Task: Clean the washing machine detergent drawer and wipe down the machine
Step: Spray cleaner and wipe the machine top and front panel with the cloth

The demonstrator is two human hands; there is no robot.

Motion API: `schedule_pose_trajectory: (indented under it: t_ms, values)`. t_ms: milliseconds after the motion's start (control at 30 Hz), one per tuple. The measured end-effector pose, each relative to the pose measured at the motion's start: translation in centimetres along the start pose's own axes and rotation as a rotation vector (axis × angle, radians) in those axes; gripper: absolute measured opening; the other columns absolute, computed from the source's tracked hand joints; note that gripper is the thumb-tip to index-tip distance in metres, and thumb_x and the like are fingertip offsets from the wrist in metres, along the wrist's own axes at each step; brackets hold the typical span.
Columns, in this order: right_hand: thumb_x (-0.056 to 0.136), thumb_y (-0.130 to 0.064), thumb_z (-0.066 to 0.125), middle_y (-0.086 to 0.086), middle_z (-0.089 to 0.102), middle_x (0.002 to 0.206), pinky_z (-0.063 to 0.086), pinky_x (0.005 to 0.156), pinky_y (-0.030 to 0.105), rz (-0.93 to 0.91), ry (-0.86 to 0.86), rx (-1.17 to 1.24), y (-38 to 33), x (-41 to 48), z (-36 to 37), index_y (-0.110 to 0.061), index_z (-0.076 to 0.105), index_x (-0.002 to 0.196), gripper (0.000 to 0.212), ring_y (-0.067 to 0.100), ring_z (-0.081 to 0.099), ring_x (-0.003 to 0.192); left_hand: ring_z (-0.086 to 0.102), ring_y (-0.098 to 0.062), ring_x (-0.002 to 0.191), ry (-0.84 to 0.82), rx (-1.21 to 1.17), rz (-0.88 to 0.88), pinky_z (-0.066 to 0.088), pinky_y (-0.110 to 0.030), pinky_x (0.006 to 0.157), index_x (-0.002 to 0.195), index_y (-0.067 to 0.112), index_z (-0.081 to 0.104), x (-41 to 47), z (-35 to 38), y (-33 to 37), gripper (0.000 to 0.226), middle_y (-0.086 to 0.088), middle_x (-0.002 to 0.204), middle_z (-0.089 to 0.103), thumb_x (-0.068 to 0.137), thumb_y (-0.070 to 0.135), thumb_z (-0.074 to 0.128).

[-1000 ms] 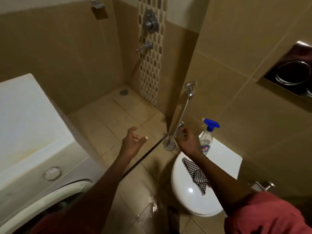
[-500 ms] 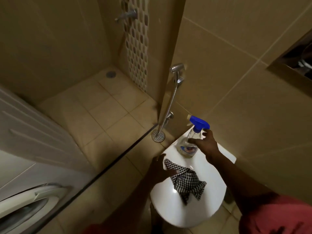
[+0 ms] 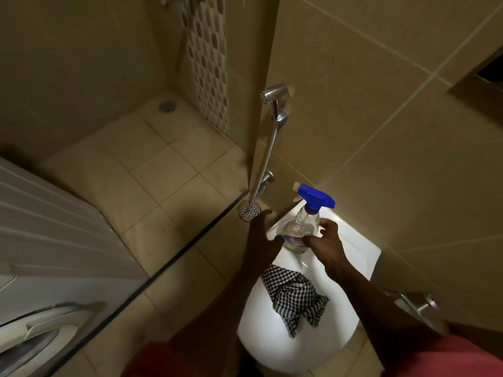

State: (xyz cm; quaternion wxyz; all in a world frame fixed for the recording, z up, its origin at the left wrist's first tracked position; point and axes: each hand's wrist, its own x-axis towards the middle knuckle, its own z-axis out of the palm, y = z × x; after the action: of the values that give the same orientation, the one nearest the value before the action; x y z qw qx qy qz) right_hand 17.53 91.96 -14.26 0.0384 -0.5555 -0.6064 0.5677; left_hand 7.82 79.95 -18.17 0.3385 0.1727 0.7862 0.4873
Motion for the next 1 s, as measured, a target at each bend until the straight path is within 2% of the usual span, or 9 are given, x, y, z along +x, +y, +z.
schedule_pose_trajectory:
  t_ms: [100, 200, 300, 500, 600, 700, 833, 933, 1000]
  values:
    - [0.069, -0.009, 0.078, 0.005, 0.048, 0.119, 0.044, 0.086, 0.034, 0.068, 0.009, -0.155, 3.8, -1.1, -1.0, -0.008, 0.037, 0.134, 0.076, 0.019, 0.049, 0.104, 0.037, -0.01, 0.134, -0.084, -0.089, 0.064, 0.037, -0.03, 0.107, 0.152, 0.02, 0.029, 1.6, 1.2, 3.2, 0.09, 0.002, 0.152, 0.037, 0.078, 0.021, 0.081]
    - [0.035, -0.054, 0.082, 0.007, 0.046, 0.139, 0.04, 0.105, 0.043, 0.032, -0.178, -0.457, 7.2, -1.6, -1.0, -0.015, 0.039, 0.14, 0.12, 0.027, 0.045, 0.127, 0.045, 0.001, 0.122, -0.119, -0.159, 0.062, 0.038, -0.012, 0.094, 0.148, 0.028, 0.032, 1.7, 3.6, 5.2, 0.096, 0.013, 0.141, 0.047, 0.069, 0.036, 0.087]
    - [0.025, -0.08, 0.072, 0.004, 0.017, 0.159, 0.027, 0.114, 0.05, 0.033, -0.384, -0.748, 9.6, -0.4, -0.2, -0.033, 0.018, 0.15, 0.145, 0.031, 0.02, 0.145, 0.057, -0.009, 0.115, -0.058, -0.222, 0.023, 0.045, -0.016, 0.089, 0.14, 0.025, 0.04, 2.3, 5.6, 5.7, 0.085, 0.006, 0.131, 0.059, 0.069, 0.034, 0.087]
    - [0.071, -0.043, 0.074, -0.003, 0.034, 0.15, 0.035, 0.107, 0.051, -0.044, -0.429, -1.066, 11.0, -1.4, 2.0, -0.035, 0.017, 0.15, 0.098, 0.026, 0.036, 0.136, 0.059, 0.0, 0.091, -0.011, -0.186, 0.027, 0.044, -0.011, 0.076, 0.137, 0.016, 0.036, 2.7, 6.9, 5.4, 0.077, 0.004, 0.109, 0.06, 0.076, 0.015, 0.082]
    - [0.084, -0.023, 0.057, 0.004, 0.058, 0.131, 0.048, 0.097, 0.035, -0.072, -0.346, -1.003, 11.3, -1.6, 2.2, -0.025, 0.051, 0.136, 0.052, 0.026, 0.058, 0.118, 0.056, 0.008, 0.074, 0.009, -0.191, 0.028, 0.044, -0.001, 0.063, 0.144, 0.012, 0.024, 2.7, 6.7, 5.4, 0.079, 0.003, 0.095, 0.058, 0.082, -0.001, 0.071]
    - [0.076, -0.035, 0.061, 0.006, 0.069, 0.112, 0.05, 0.08, 0.029, 0.016, -0.265, -0.866, 9.9, -1.3, 1.2, -0.023, 0.068, 0.106, 0.033, 0.027, 0.066, 0.104, 0.059, 0.013, 0.063, 0.058, -0.252, 0.017, 0.045, -0.003, 0.06, 0.139, 0.018, 0.023, 2.9, 5.7, 5.4, 0.074, 0.009, 0.082, 0.057, 0.083, -0.005, 0.067]
    - [0.074, -0.052, 0.064, -0.003, 0.069, 0.08, 0.041, 0.067, 0.023, 0.037, -0.149, -0.703, 6.0, -0.4, -0.4, -0.028, 0.062, 0.069, 0.025, 0.018, 0.066, 0.083, 0.062, 0.0, 0.073, 0.147, -0.302, 0.034, 0.051, -0.012, 0.069, 0.135, 0.011, 0.034, 2.4, 2.9, 6.6, 0.064, 0.002, 0.088, 0.061, 0.084, 0.003, 0.071]
    - [0.078, -0.042, 0.069, -0.005, 0.068, 0.073, 0.045, 0.066, 0.021, -0.016, -0.163, -0.633, 3.4, -0.8, 0.4, -0.029, 0.061, 0.062, 0.022, 0.015, 0.067, 0.085, 0.065, -0.024, 0.096, 0.263, -0.344, 0.093, 0.055, -0.039, 0.09, 0.138, 0.003, 0.043, 1.0, -0.8, 7.6, 0.068, -0.012, 0.109, 0.066, 0.081, 0.018, 0.076]
    - [0.077, -0.045, 0.069, -0.001, 0.07, 0.083, 0.047, 0.077, 0.025, -0.019, -0.232, -0.7, 2.4, -1.4, 1.4, -0.027, 0.058, 0.066, 0.024, 0.017, 0.065, 0.092, 0.065, -0.022, 0.085, 0.364, -0.336, 0.137, 0.057, -0.04, 0.084, 0.122, 0.002, 0.055, 0.1, -3.9, 8.4, 0.055, -0.008, 0.094, 0.067, 0.079, 0.026, 0.078]
